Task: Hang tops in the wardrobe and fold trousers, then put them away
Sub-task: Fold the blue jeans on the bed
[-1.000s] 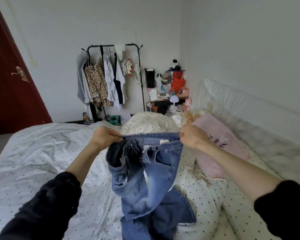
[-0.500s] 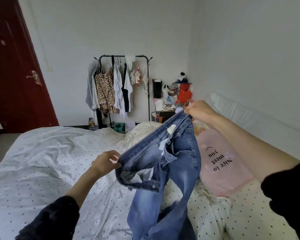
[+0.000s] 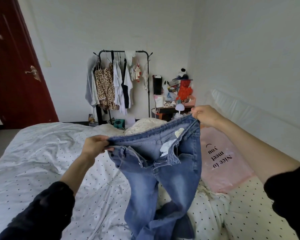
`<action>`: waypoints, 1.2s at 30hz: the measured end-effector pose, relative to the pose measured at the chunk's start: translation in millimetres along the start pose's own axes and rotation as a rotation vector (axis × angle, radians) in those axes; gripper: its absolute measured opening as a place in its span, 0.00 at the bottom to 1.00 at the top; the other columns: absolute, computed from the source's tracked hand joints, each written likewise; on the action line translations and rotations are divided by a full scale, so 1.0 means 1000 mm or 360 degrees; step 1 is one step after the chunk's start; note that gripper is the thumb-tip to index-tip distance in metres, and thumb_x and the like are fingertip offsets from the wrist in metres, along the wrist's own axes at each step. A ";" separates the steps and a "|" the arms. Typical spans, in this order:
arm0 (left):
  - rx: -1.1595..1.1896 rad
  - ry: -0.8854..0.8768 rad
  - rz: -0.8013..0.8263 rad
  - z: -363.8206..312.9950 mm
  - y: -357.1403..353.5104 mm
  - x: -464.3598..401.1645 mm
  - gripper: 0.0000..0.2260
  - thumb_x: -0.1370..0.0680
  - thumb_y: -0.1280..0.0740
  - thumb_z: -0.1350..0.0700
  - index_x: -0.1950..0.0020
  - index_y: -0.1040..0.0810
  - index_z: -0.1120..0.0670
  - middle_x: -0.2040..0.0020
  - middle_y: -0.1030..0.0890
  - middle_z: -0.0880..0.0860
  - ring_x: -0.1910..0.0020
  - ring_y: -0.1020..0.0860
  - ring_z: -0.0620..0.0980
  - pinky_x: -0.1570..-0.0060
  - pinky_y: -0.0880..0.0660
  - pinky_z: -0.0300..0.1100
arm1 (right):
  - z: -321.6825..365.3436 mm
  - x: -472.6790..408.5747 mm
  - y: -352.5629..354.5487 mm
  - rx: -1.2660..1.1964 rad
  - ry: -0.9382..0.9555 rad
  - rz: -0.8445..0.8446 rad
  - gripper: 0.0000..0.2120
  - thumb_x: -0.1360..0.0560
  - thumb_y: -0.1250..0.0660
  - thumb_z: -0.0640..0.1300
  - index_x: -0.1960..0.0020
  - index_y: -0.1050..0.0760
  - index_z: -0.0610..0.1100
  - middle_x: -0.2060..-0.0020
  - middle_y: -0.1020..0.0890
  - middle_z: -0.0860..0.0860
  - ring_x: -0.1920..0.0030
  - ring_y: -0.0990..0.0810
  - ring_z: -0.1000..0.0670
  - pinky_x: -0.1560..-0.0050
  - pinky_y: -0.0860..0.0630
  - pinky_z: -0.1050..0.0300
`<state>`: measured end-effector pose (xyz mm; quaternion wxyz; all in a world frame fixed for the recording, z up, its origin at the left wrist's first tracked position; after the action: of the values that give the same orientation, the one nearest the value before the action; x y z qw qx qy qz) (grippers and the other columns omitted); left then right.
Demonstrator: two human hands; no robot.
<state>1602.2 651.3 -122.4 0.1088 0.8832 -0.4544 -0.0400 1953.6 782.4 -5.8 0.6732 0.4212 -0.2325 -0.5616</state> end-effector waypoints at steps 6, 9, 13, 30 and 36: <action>-0.0060 -0.0098 0.0304 -0.008 -0.010 0.014 0.13 0.28 0.32 0.71 0.45 0.20 0.62 0.53 0.19 0.58 0.58 0.22 0.49 0.59 0.28 0.38 | -0.024 0.006 -0.010 -0.0414 -0.0236 0.0084 0.09 0.21 0.41 0.36 0.47 0.24 0.35 0.39 0.25 0.37 0.59 0.18 0.43 0.61 0.20 0.57; -0.0553 -0.0352 0.0327 -0.010 -0.022 0.019 0.14 0.28 0.31 0.69 0.45 0.20 0.60 0.51 0.18 0.56 0.55 0.24 0.50 0.56 0.28 0.41 | -0.026 0.005 -0.011 -0.0403 -0.0231 0.0079 0.14 0.21 0.40 0.37 0.40 0.27 0.30 0.45 0.22 0.35 0.65 0.18 0.49 0.67 0.21 0.63; -0.0972 -0.0627 0.0068 -0.014 -0.026 0.019 0.07 0.28 0.30 0.65 0.52 0.17 0.57 0.58 0.17 0.54 0.59 0.21 0.50 0.54 0.27 0.35 | -0.024 0.012 -0.020 -0.0378 -0.0138 0.0253 0.19 0.24 0.34 0.37 0.35 0.29 0.33 0.33 0.29 0.38 0.53 0.18 0.47 0.48 0.21 0.56; -0.0736 -0.1001 -0.0359 -0.165 0.008 -0.011 0.09 0.23 0.37 0.66 0.45 0.21 0.64 0.46 0.19 0.64 0.46 0.23 0.63 0.46 0.29 0.47 | 0.002 -0.011 0.062 -0.0547 -0.0028 -0.0096 0.08 0.29 0.27 0.40 0.56 0.23 0.37 0.67 0.25 0.44 0.71 0.31 0.50 0.67 0.34 0.57; -0.0493 -0.1339 -0.0611 -0.334 0.052 0.003 0.10 0.23 0.34 0.64 0.43 0.21 0.65 0.45 0.19 0.62 0.44 0.22 0.57 0.46 0.31 0.40 | 0.094 -0.041 0.216 -0.0711 0.0162 -0.0775 0.06 0.28 0.28 0.41 0.57 0.24 0.40 0.63 0.24 0.46 0.68 0.29 0.49 0.71 0.31 0.59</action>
<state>1618.9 671.9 215.0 0.0364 0.8318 -0.2765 -0.4799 1990.6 795.9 230.3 0.6056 0.3338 0.0378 -0.7213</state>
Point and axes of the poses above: each hand's wrist, its own x-axis away from the middle knuckle, its own y-axis out of the back of the hand, z = x × y, the point moved 7 cm from there along -x, towards the middle knuckle
